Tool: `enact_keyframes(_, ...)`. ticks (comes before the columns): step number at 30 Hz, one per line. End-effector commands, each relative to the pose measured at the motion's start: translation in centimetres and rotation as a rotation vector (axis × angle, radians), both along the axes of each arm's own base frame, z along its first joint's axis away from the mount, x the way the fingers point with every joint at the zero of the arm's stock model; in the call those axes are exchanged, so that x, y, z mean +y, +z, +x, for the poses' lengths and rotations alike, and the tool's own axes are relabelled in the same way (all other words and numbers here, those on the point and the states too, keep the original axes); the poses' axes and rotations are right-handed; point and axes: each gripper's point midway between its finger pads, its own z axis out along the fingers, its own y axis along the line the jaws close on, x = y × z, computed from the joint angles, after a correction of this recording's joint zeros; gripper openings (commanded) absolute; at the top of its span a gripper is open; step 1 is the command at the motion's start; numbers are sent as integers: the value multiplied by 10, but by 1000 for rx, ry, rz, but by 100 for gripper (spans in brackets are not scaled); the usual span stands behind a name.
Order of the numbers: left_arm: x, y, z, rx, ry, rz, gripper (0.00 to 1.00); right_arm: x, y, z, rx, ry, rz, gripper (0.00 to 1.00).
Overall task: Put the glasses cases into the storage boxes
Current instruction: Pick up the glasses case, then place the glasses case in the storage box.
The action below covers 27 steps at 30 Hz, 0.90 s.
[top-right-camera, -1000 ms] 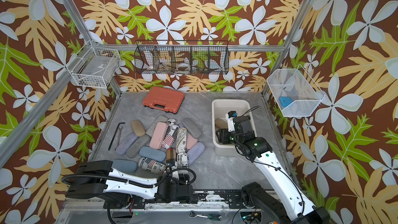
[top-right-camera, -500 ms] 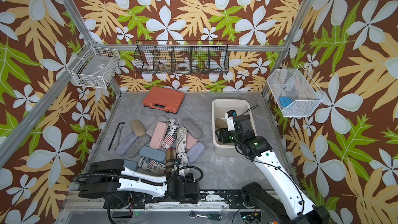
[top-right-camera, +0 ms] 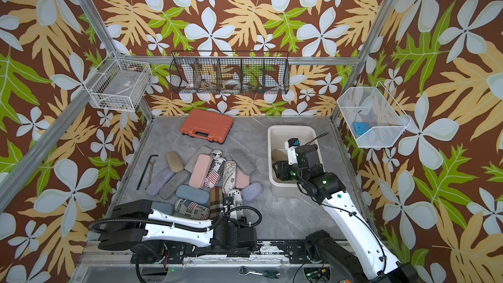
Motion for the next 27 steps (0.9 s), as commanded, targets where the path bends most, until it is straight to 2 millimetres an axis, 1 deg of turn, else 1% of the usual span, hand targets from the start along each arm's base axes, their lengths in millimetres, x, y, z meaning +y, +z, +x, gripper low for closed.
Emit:
enact_keyframes(1,7,13,8,-53,-9,46,58,5,8,-1,-9,16,24,56)
enact_keyframes(5,-1,31,10,-77,-32,15,57,9,20,-2,-26,34,48,56)
enact_keyframes(7,-8,47,12,-107,-59,-18,57,11,29,-2,-40,46,63,56)
enact_keyframes(12,-23,88,20,-197,-140,-127,58,19,44,-1,-55,75,100,57)
enact_keyframes(14,-29,102,24,-234,-191,-179,58,24,49,-2,-56,94,126,57)
enact_keyframes(16,-30,119,30,-281,-229,-253,58,32,56,-3,-59,116,154,57)
enact_keyframes(18,-26,132,37,-323,-250,-337,58,40,63,-5,-65,135,164,58)
enact_keyframes(21,-10,147,51,-386,-260,-449,58,60,72,-9,-74,173,172,59)
enact_keyframes(24,4,156,63,-427,-281,-489,58,87,74,-15,-66,222,183,60)
enact_keyframes(27,16,161,76,-450,-270,-477,58,121,74,-23,-55,295,216,63)
